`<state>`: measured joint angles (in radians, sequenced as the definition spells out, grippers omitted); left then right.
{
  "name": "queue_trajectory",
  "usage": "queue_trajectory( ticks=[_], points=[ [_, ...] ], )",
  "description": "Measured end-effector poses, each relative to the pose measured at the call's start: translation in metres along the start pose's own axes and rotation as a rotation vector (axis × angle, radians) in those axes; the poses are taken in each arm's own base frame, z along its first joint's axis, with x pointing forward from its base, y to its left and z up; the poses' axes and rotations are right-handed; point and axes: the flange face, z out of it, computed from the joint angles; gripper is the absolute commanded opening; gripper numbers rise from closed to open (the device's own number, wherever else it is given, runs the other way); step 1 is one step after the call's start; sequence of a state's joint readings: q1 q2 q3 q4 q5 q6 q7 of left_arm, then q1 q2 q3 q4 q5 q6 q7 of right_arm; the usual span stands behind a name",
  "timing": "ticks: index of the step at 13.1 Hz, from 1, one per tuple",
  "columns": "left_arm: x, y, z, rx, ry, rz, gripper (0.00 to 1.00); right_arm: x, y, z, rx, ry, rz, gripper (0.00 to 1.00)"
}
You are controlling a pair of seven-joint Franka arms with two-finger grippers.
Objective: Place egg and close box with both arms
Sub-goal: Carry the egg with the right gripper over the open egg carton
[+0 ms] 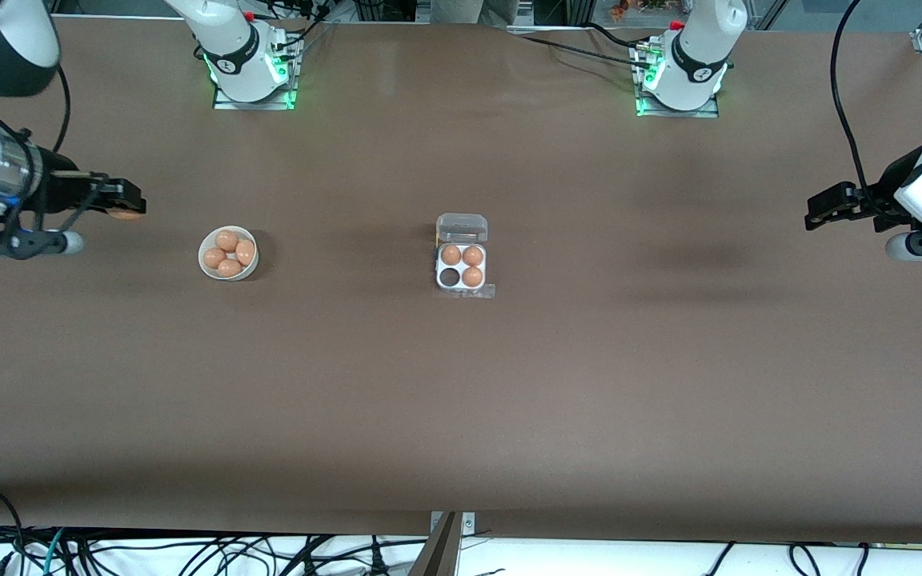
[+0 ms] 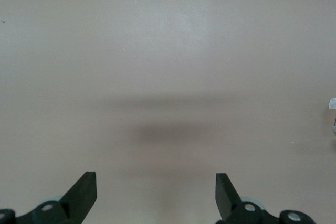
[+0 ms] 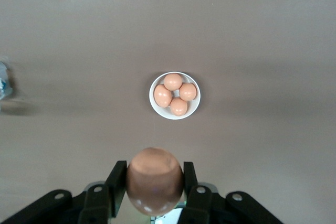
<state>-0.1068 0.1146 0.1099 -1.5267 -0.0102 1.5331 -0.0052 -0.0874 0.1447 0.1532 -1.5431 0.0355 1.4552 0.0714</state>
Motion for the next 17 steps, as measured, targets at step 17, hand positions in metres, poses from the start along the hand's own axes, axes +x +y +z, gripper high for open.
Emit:
queue_trajectory(
  ticks=[17],
  points=[
    [0.001,0.001,0.000,0.000,0.001,0.002,1.00,0.074,-0.387,0.205,0.078,0.107,0.193,0.00]
  ],
)
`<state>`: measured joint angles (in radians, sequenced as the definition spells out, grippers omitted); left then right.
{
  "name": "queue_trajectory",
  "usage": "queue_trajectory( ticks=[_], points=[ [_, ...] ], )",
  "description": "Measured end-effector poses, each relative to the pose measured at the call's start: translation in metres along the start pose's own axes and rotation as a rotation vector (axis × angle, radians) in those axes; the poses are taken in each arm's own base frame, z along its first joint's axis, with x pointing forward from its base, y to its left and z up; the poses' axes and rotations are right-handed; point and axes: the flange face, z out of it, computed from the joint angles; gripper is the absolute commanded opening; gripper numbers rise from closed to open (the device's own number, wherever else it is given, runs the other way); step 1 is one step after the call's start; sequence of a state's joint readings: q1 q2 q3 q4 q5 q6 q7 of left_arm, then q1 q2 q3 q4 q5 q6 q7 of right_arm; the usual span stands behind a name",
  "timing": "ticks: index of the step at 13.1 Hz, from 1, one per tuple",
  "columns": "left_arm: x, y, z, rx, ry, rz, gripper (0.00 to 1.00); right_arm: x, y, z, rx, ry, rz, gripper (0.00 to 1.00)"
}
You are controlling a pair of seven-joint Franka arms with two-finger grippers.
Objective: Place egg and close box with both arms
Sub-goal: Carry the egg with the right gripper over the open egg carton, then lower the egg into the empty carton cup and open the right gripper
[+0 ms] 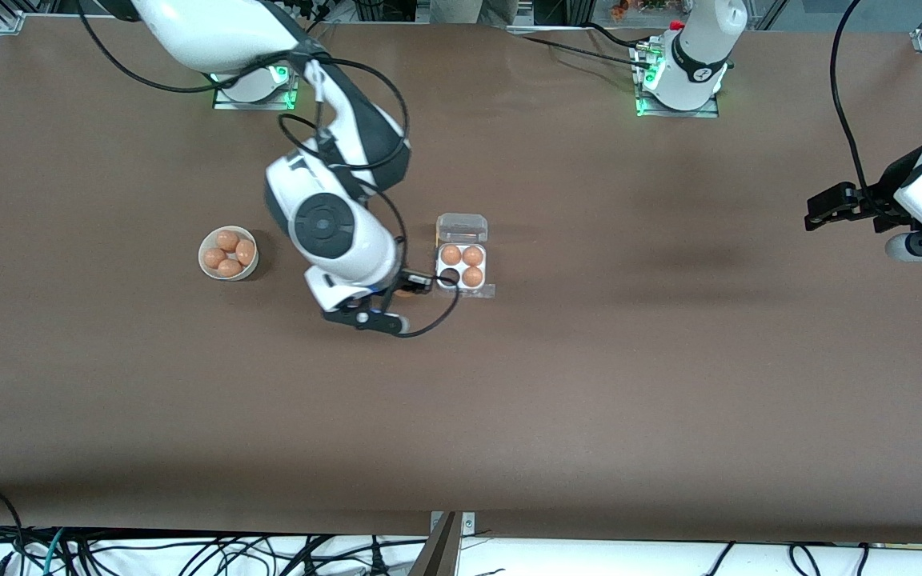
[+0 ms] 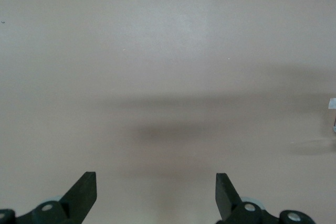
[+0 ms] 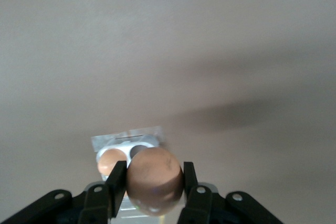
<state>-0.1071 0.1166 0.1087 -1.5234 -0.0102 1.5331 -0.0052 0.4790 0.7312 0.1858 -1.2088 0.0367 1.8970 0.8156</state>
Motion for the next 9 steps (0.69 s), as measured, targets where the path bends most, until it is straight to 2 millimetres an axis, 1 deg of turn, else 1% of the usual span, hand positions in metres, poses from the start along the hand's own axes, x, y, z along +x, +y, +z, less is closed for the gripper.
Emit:
queue_trajectory(
  ticks=[2,4,5,7,9],
  points=[
    [0.000,0.000,0.000,0.000,0.000,0.000,1.00,-0.020,-0.022,0.032,-0.031,-0.001,0.001,0.00],
    [0.000,0.000,0.000,0.000,0.000,0.000,1.00,-0.035,-0.038,0.066,-0.071,0.016,0.000,0.00],
    [0.000,0.000,0.000,0.000,0.000,0.000,1.00,-0.039,-0.043,0.081,-0.078,0.032,0.004,0.00],
    [0.000,0.000,0.000,0.000,0.000,0.000,1.00,-0.043,-0.046,0.103,-0.080,0.045,0.014,0.00],
    [0.000,0.000,0.000,0.000,0.000,0.000,1.00,-0.047,-0.046,0.112,-0.088,0.042,0.020,0.00]
  ],
)
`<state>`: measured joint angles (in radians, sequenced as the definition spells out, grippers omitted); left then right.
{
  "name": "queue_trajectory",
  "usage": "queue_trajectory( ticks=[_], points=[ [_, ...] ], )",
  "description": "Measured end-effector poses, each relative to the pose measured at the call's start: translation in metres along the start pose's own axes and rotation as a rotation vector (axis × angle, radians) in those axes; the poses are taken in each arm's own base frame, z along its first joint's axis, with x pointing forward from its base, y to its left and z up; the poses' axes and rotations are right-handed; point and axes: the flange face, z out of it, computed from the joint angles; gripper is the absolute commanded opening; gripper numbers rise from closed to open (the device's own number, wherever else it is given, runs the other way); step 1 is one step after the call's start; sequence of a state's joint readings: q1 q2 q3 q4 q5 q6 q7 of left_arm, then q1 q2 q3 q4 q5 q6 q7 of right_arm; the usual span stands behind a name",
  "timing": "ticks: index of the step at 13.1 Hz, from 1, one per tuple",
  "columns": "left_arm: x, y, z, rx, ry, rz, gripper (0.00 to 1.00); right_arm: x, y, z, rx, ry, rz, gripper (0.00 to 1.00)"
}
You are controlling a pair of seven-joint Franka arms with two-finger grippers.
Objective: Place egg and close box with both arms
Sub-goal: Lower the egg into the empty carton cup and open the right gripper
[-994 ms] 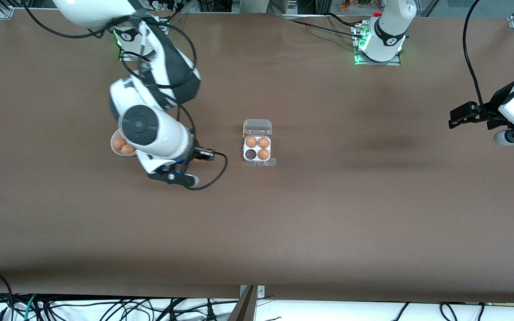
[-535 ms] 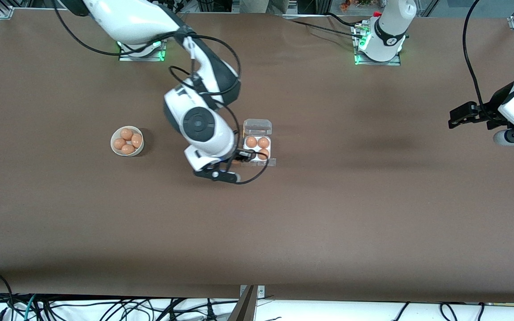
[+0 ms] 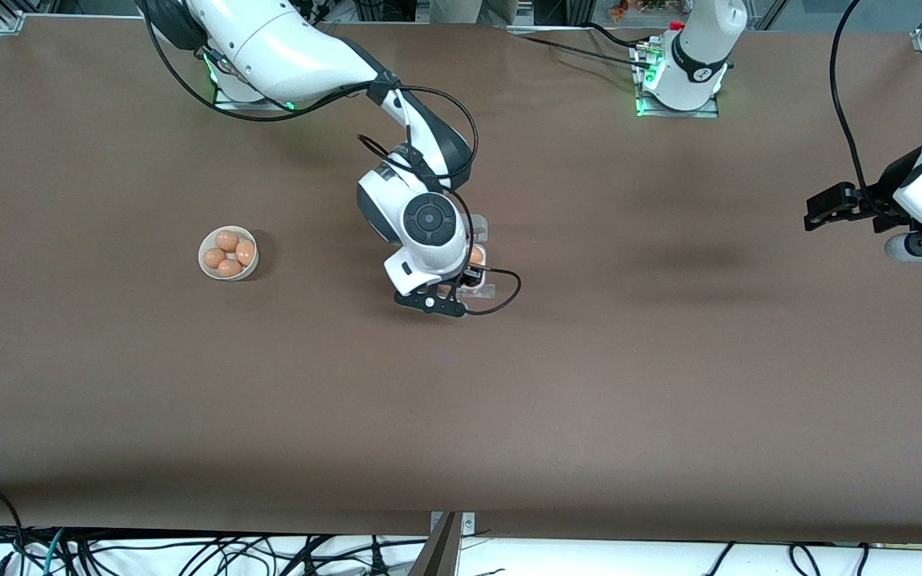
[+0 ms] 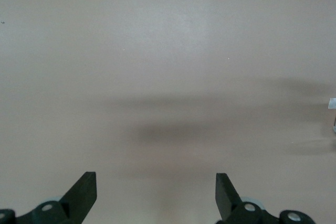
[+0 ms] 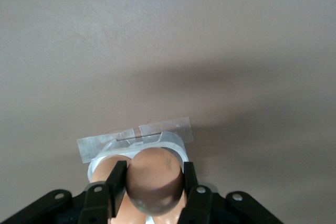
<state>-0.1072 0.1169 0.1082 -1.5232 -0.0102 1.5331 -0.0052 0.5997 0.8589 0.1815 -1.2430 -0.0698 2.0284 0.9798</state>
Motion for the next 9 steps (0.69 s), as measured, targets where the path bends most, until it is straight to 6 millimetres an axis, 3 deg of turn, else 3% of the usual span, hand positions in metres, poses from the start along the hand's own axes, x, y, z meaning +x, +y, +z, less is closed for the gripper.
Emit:
queue_trajectory(
  ticks=[3,5,6,9],
  points=[
    [0.000,0.000,0.000,0.000,0.000,0.000,1.00,-0.004,-0.001,0.003,-0.005,-0.003,-0.003,0.04],
    [0.000,0.000,0.000,0.000,0.000,0.000,1.00,-0.009,-0.003,0.007,-0.012,-0.007,0.000,0.79],
    [0.000,0.001,0.000,-0.001,0.000,0.001,1.00,-0.011,-0.003,0.009,-0.018,-0.006,0.011,1.00],
    [0.000,0.004,0.000,-0.006,0.000,0.006,1.00,-0.013,-0.003,0.013,-0.033,0.003,0.020,1.00]
  ],
)
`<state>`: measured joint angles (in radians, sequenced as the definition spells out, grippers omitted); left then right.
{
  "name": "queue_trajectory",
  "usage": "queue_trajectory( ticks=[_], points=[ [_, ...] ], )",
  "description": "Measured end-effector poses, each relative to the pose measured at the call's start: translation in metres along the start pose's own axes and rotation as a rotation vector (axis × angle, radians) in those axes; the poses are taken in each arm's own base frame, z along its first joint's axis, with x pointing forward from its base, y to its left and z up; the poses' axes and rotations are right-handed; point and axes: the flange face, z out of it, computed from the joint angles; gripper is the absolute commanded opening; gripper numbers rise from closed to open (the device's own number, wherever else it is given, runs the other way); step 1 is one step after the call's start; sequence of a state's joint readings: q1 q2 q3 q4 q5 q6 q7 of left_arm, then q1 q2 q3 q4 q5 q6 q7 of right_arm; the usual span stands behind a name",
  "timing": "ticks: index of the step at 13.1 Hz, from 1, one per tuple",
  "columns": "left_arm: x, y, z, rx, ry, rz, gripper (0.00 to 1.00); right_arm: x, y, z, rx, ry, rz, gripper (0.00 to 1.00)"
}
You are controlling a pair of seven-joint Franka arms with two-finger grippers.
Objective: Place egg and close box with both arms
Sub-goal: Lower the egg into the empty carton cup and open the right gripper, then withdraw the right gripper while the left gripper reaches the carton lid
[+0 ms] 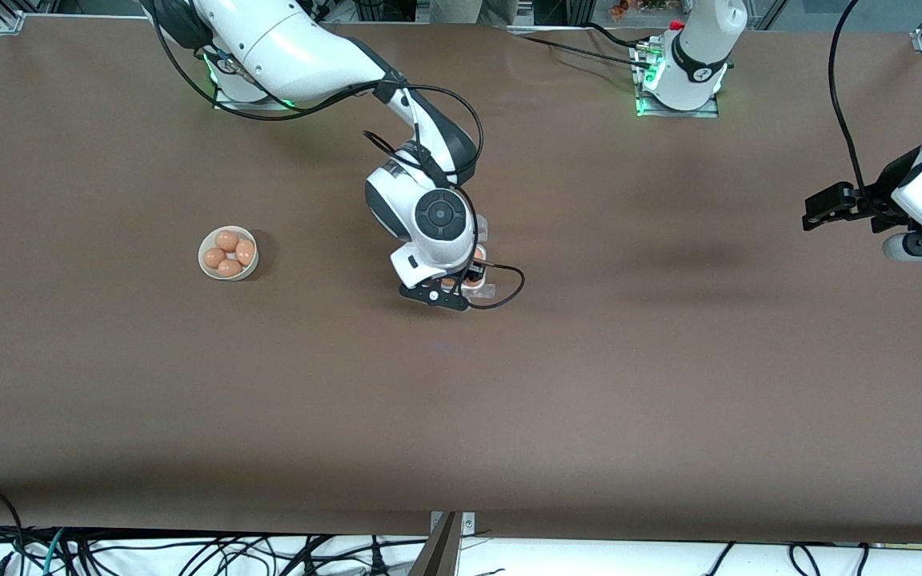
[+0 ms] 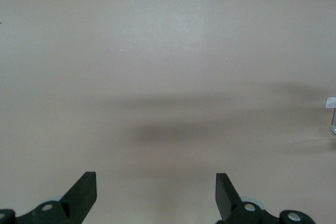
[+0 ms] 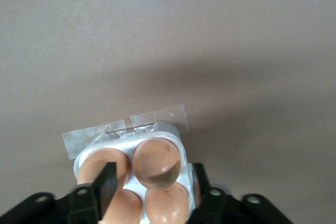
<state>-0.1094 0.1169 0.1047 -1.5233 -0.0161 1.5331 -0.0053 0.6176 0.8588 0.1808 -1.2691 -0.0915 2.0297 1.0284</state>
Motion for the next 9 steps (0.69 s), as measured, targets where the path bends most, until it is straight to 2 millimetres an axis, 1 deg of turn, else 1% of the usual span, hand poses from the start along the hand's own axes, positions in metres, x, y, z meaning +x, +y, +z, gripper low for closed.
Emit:
queue_trajectory(
  ticks=[3,4,5,6,7,8,9],
  points=[
    [0.000,0.016,0.000,-0.004,-0.001,0.021,0.99,0.000,0.000,0.000,-0.001,0.001,0.004,1.00],
    [-0.001,0.026,0.001,-0.019,-0.003,0.028,0.96,0.001,0.001,-0.001,-0.001,0.003,0.005,1.00],
    [-0.001,0.040,0.003,-0.045,-0.009,0.032,0.93,0.002,0.001,-0.003,0.000,0.007,0.008,1.00],
    [-0.001,0.060,0.007,-0.067,-0.020,0.033,0.85,0.005,0.004,-0.007,-0.002,0.011,0.012,1.00],
    [-0.002,0.083,0.011,-0.080,-0.033,0.042,0.73,0.009,0.009,-0.015,-0.015,0.011,0.017,1.00],
    [-0.005,0.110,0.016,-0.094,-0.049,0.060,0.61,0.015,0.017,-0.028,-0.033,0.009,0.015,1.00],
    [-0.009,0.136,0.021,-0.111,-0.068,0.072,0.48,0.023,0.029,-0.046,-0.049,0.003,0.007,1.00]
  ],
)
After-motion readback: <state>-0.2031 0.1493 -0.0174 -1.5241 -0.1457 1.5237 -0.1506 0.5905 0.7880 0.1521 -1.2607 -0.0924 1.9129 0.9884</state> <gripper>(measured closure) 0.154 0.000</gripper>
